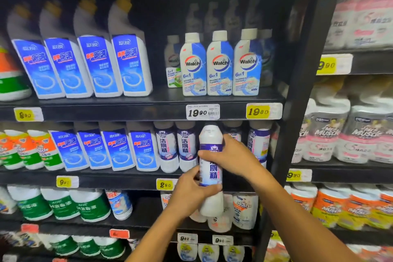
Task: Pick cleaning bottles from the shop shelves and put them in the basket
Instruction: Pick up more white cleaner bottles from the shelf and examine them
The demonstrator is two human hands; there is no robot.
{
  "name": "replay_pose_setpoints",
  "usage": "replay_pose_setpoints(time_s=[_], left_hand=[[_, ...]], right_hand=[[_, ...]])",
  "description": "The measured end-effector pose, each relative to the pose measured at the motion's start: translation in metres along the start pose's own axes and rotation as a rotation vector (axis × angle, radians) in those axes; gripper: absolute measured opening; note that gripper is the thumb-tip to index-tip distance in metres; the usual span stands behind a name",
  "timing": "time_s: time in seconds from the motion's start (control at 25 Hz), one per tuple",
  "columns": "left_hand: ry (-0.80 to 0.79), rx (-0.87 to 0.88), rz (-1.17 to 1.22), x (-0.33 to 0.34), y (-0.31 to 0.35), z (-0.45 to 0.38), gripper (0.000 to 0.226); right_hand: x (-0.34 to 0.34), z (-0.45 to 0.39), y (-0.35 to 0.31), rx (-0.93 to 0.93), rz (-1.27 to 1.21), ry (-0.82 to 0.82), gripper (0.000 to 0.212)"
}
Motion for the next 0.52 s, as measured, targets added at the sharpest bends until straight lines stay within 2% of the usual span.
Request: replay_pose_setpoints(time_s=[0.16, 0.4, 0.52], left_hand=[[0.075, 0.067, -0.129, 0.001, 0.013, -0.014, 0.058], [0.138, 0.128, -0.317, 0.003, 0.023, -0.032, 0.066], [0.174, 0.185, -0.355, 0.001, 0.025, -0.040, 0.072]], right_hand=[[-0.010, -0.009, -0.007, 0.031, 0.085, 0.195, 0.058], [-0.013, -0.015, -0.014, 0.034, 0.041, 0.292, 0.047], [-0.012, -0.017, -0.014, 0.040, 0.052, 0.361, 0.050]])
Point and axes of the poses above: each hand's wrist, its own z-axis away from the middle knuckle, its own x-axis out of the palm, y = z × x, the point moved 3 cm from there along -z, towards the middle knuckle, and after that the axes turned 1 degree about -x, right-handed, at the moved point
